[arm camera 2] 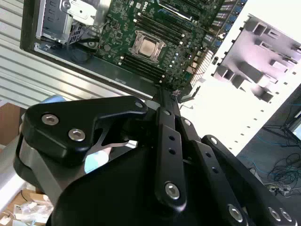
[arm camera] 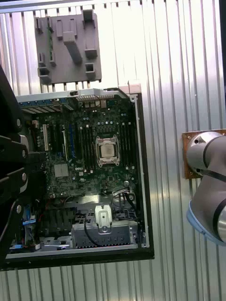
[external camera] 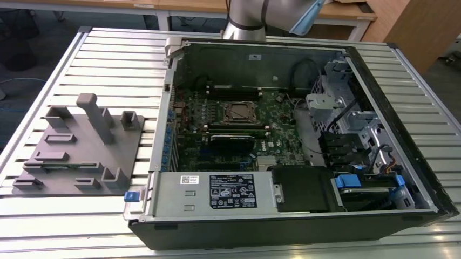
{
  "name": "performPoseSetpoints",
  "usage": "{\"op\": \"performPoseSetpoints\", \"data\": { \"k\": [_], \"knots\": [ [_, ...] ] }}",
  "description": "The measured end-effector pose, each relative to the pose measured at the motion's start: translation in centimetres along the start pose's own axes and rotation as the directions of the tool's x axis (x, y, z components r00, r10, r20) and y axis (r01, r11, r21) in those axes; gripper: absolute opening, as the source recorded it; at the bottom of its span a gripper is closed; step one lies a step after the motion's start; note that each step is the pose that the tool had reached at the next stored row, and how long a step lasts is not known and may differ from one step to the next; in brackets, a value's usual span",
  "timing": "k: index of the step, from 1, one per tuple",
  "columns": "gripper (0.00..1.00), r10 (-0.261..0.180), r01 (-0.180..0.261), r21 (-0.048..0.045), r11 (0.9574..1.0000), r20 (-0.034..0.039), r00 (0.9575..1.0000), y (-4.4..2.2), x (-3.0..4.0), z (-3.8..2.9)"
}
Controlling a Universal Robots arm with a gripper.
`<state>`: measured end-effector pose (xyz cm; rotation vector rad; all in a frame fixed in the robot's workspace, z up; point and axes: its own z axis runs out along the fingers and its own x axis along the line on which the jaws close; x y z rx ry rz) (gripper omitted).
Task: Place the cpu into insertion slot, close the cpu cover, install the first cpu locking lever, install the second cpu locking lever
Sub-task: 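Install the second cpu locking lever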
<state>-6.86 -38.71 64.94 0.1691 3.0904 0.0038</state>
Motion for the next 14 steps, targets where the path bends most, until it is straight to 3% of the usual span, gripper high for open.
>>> {"op": "performPoseSetpoints", "data": {
  "k": [14],
  "knots": [
    [0.11,0.0,0.0,-0.0017,1.0,0.0001,1.0,0.0,0.01,0.24]
  ]
}}
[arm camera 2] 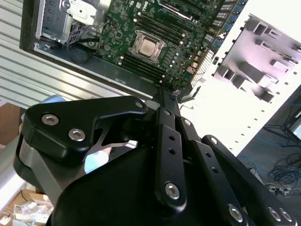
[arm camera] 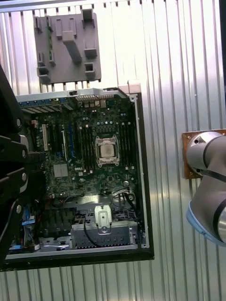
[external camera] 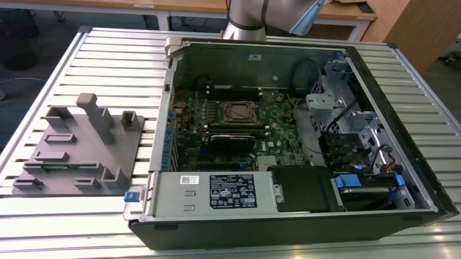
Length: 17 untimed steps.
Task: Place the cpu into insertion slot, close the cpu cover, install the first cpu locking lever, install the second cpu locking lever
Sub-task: 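Install the second cpu locking lever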
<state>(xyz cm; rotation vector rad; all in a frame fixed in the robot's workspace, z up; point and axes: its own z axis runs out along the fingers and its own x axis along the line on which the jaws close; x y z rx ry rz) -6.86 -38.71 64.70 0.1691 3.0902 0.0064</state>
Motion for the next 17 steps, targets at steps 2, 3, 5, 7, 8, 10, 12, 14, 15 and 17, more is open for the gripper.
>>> {"op": "performPoseSetpoints", "data": {
  "k": [2,3,5,7,8,10,12,14,15,17],
  "knots": [
    [0.11,0.0,0.0,0.0002,1.0,-0.0001,1.0,0.01,0.0,0.15],
    [0.11,0.0,0.0,0.0002,1.0,-0.0001,1.0,0.01,0.01,0.24],
    [0.11,0.0,0.0,0.0,1.0,0.0,1.0,0.0,0.02,0.41],
    [0.11,0.0,0.0,-0.0002,1.0,0.0001,1.0,-0.01,0.02,0.49],
    [0.11,0.0,0.0,-0.0001,1.0,0.0001,1.0,-0.01,0.02,0.49],
    [0.11,0.0,0.0,0.0001,1.0,0.0,1.0,0.0,0.02,0.49],
    [0.11,0.0,0.0,0.0,1.0,0.0,1.0,0.0,0.02,0.49],
    [0.11,0.0,0.0,0.0001,1.0,0.0,1.0,0.01,0.02,0.57],
    [0.11,0.0,0.0,0.0003,1.0,-0.0001,1.0,0.01,0.02,0.64],
    [0.11,0.0,0.0,-0.0001,1.0,0.0,1.0,0.0,0.04,0.82]
  ]
}}
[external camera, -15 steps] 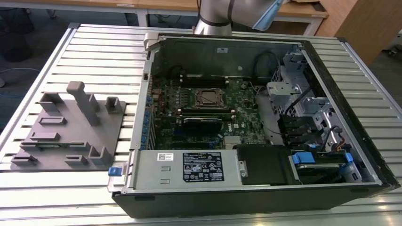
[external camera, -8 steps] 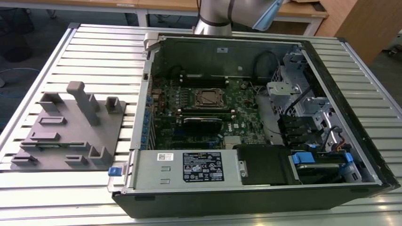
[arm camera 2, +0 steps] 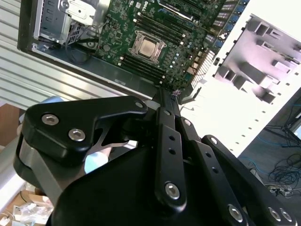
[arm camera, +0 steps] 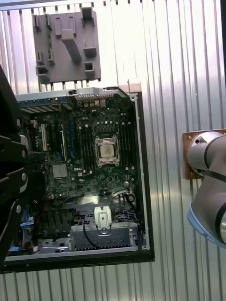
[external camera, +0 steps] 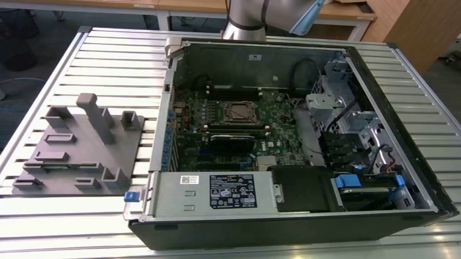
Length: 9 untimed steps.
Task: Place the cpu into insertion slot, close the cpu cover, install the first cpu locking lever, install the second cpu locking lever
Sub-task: 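Install the second cpu locking lever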
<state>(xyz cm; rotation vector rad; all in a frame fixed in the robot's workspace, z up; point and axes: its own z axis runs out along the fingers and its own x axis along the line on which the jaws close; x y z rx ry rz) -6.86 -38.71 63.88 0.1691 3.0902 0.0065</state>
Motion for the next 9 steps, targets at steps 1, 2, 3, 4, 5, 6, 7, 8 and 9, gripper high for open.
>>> {"op": "performPoseSetpoints", "data": {
  "k": [1,2,3,4,5,6,7,8,9],
  "knots": [
    [0.11,0.0,0.0,-0.0004,1.0,0.0,1.0,0.0,0.0,0.09],
    [0.11,0.0,0.0,-0.001,1.0,-0.0001,1.0,0.0,0.01,0.18],
    [0.11,0.0,0.0,-0.0016,1.0,-0.0002,1.0,0.0,0.01,0.27],
    [0.11,0.0,0.0,-0.002,1.0,-0.0002,1.0,-0.01,0.02,0.33],
    [0.11,0.0,0.0,-0.0022,1.0,-0.0002,1.0,0.0,0.02,0.39],
    [0.11,0.0,0.0,-0.0024,1.0,-0.0002,1.0,0.0,0.02,0.44],
    [0.11,0.0,0.0,-0.0026,1.0,-0.0003,1.0,0.0,0.02,0.5],
    [0.11,0.0,0.0,-0.0028,1.0,-0.0004,1.0,0.0,0.02,0.56],
    [0.11,0.0,0.0,-0.0032,1.0,-0.0004,1.0,0.0,0.03,0.64]
  ]
}}
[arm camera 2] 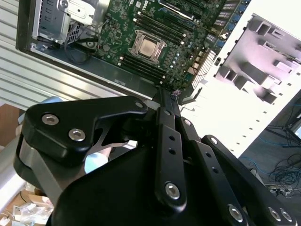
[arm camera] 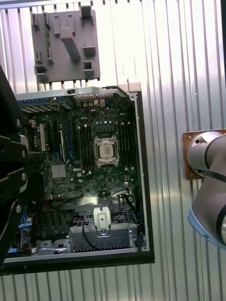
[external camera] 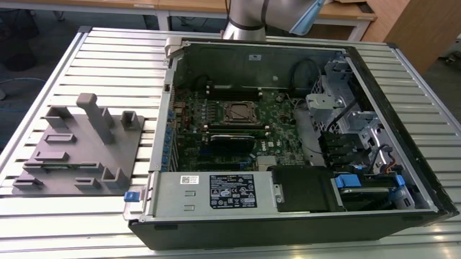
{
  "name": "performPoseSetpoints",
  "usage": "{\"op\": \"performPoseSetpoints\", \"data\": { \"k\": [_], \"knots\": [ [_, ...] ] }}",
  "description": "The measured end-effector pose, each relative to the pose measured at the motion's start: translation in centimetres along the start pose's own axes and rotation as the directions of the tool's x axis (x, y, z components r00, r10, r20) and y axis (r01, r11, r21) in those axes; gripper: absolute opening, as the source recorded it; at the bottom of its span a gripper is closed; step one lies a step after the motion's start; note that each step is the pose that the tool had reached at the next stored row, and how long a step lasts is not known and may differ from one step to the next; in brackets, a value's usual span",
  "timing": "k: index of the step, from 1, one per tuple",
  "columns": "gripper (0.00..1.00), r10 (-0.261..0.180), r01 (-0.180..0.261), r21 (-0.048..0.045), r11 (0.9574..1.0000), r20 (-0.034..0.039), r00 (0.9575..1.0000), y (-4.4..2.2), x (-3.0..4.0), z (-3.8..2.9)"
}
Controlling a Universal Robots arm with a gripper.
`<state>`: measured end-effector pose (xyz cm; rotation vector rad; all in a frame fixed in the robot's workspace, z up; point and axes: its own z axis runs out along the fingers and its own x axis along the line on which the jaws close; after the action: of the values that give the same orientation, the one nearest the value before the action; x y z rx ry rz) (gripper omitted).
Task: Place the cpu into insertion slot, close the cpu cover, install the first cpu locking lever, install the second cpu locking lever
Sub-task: 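Install the second cpu locking lever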
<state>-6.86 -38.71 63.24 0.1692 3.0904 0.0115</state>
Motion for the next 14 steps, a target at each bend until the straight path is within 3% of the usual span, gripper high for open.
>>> {"op": "performPoseSetpoints", "data": {
  "k": [14],
  "knots": [
    [0.11,0.0,0.0,-0.0062,1.0,-0.0006,1.0,-0.02,0.05,0.99]
  ]
}}
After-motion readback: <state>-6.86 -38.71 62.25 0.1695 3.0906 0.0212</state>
